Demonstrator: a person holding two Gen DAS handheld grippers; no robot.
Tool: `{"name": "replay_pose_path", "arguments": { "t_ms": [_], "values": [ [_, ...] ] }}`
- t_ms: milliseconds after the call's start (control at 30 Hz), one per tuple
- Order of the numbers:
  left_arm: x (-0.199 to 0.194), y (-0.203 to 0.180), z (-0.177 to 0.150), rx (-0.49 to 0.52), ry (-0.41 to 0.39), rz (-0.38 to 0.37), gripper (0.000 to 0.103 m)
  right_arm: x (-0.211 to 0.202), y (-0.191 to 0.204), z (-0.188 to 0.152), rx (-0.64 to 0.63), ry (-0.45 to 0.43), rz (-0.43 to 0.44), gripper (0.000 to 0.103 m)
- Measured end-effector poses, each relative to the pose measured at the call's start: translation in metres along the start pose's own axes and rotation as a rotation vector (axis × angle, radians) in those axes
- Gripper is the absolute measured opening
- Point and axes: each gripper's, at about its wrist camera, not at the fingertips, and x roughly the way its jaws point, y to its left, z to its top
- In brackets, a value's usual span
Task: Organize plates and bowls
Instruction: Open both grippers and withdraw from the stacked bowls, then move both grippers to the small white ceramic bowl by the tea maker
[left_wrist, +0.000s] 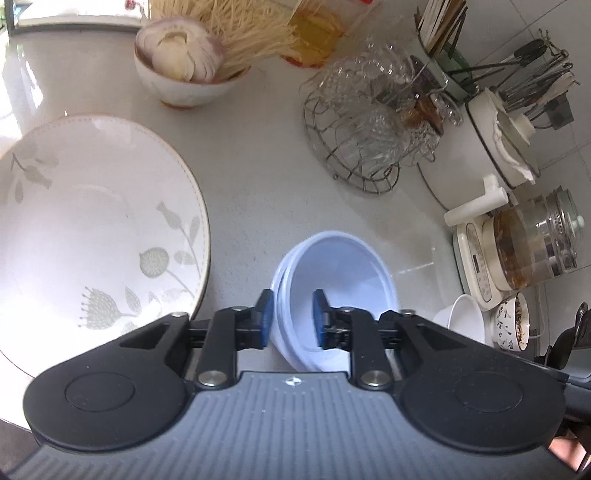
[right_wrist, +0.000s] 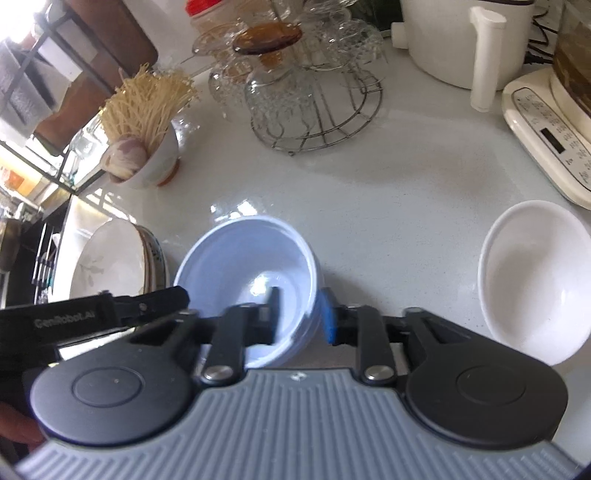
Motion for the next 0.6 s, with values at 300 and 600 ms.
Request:
{"name": "replay_pose_path", "arguments": {
  "t_ms": [300, 600],
  "values": [
    [-0.024, -0.014, 0.010, 0.052, -0.046, 0.016, 0.031, -0.021, 0.003, -0.001, 0.005, -0.044, 0.001, 0.045],
    [-0.050, -0.031, 0.011, 0.139, -0.085, -0.006, 0.036, -0.055, 0.011, -0.002, 0.014, -0.150, -0.010, 0.045]
  ]
}}
